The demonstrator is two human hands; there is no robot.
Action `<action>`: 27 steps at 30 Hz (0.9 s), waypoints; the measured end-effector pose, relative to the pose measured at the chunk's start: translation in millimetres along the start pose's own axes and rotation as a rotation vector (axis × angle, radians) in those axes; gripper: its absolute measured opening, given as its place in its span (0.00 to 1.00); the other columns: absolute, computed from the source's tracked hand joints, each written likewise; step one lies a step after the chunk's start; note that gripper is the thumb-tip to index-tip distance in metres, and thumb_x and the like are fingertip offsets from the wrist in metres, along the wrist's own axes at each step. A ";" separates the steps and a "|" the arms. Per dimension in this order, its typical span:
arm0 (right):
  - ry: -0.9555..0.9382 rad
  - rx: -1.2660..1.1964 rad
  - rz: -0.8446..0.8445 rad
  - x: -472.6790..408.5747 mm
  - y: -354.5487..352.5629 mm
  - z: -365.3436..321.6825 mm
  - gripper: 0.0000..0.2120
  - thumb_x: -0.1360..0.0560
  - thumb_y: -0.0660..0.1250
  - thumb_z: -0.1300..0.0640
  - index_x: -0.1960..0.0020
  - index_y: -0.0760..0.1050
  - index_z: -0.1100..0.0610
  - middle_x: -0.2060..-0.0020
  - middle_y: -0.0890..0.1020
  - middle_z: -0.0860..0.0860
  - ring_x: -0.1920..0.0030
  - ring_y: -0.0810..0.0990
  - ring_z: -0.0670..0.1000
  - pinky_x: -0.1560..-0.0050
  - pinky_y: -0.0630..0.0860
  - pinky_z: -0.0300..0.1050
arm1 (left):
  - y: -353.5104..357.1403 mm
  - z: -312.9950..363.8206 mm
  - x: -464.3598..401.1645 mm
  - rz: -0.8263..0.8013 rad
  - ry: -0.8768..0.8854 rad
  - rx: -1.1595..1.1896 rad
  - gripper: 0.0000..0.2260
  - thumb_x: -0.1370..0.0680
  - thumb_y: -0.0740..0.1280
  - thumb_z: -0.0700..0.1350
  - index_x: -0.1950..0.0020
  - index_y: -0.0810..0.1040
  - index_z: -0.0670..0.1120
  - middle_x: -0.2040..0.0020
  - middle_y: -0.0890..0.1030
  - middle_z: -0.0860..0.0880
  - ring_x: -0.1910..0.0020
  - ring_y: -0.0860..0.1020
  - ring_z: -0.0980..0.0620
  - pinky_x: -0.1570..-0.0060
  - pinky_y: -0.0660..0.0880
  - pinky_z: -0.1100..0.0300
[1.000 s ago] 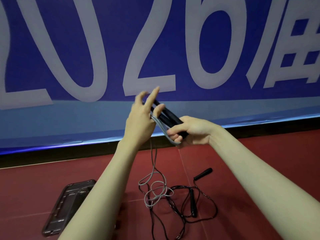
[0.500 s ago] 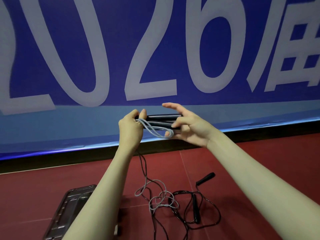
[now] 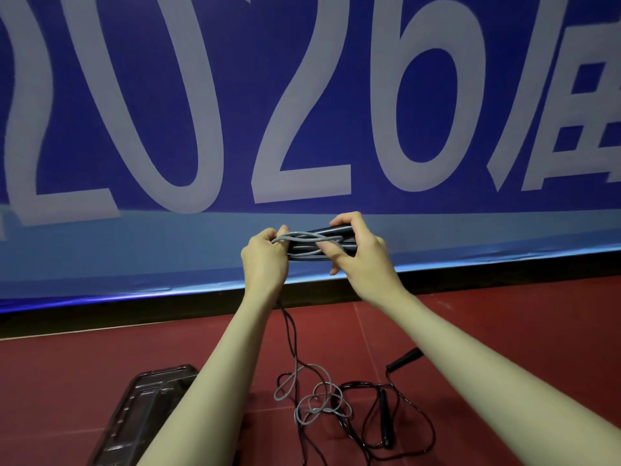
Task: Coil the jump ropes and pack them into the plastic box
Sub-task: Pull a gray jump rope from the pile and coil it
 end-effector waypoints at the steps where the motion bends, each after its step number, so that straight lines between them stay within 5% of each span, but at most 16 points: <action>1: -0.038 0.059 -0.034 -1.0 0.6 -2.3 0.11 0.23 0.69 0.57 0.46 0.68 0.53 0.57 0.79 0.47 0.67 0.78 0.41 0.63 0.75 0.33 | 0.0 -1.4 -0.6 -0.001 -0.009 0.003 0.20 0.18 0.60 0.49 0.60 0.72 0.33 0.69 0.67 0.45 0.69 0.61 0.50 0.70 0.59 0.57; 3: -0.080 0.169 -0.060 -1.3 0.6 -2.2 0.09 0.22 0.67 0.55 0.46 0.68 0.52 0.60 0.77 0.42 0.67 0.76 0.39 0.63 0.73 0.35 | 1.3 -0.7 0.7 -0.007 -0.006 -0.007 0.20 0.18 0.60 0.49 0.62 0.71 0.34 0.70 0.67 0.46 0.69 0.61 0.50 0.71 0.59 0.58; 7: -0.106 0.424 0.014 -1.6 -9.7 4.6 0.13 0.18 0.58 0.48 0.46 0.71 0.58 0.70 0.72 0.46 0.70 0.71 0.49 0.67 0.68 0.47 | 1.7 8.6 3.7 0.002 0.036 -0.061 0.20 0.19 0.60 0.48 0.69 0.61 0.44 0.73 0.62 0.49 0.70 0.58 0.50 0.72 0.57 0.58; 13: -0.151 0.632 -0.200 -5.5 -6.6 1.0 0.13 0.17 0.53 0.47 0.50 0.68 0.57 0.73 0.69 0.49 0.72 0.68 0.52 0.68 0.62 0.47 | -4.8 10.7 1.3 0.040 0.050 -0.102 0.20 0.20 0.59 0.46 0.70 0.59 0.45 0.72 0.61 0.48 0.69 0.57 0.49 0.70 0.55 0.55; 17: 0.003 0.454 -0.089 -3.5 -7.8 12.4 0.10 0.18 0.56 0.50 0.52 0.68 0.56 0.72 0.72 0.49 0.71 0.68 0.52 0.67 0.65 0.48 | -6.4 19.8 4.7 0.077 0.108 -0.110 0.20 0.19 0.59 0.46 0.70 0.59 0.44 0.72 0.62 0.49 0.71 0.58 0.50 0.70 0.56 0.56; 22: 0.390 0.204 0.116 0.0 -11.4 40.3 0.19 0.19 0.58 0.43 0.56 0.70 0.59 0.68 0.71 0.51 0.66 0.68 0.52 0.68 0.64 0.47 | -1.2 35.6 12.1 0.105 0.215 -0.198 0.19 0.19 0.59 0.48 0.69 0.61 0.47 0.67 0.68 0.47 0.70 0.62 0.50 0.70 0.58 0.56; 27: 0.421 0.255 0.080 -2.8 -12.9 41.7 0.18 0.19 0.54 0.41 0.52 0.71 0.54 0.65 0.75 0.53 0.67 0.73 0.53 0.66 0.69 0.46 | -5.4 28.2 8.0 0.145 0.169 -0.116 0.16 0.20 0.58 0.45 0.66 0.67 0.41 0.65 0.70 0.44 0.68 0.64 0.48 0.67 0.60 0.56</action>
Point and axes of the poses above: each hand's wrist, its own x-axis away from the middle knuckle, its own y-axis out of the palm, z = x × y, the point moved 9 cm from there along -x, towards the middle knuckle
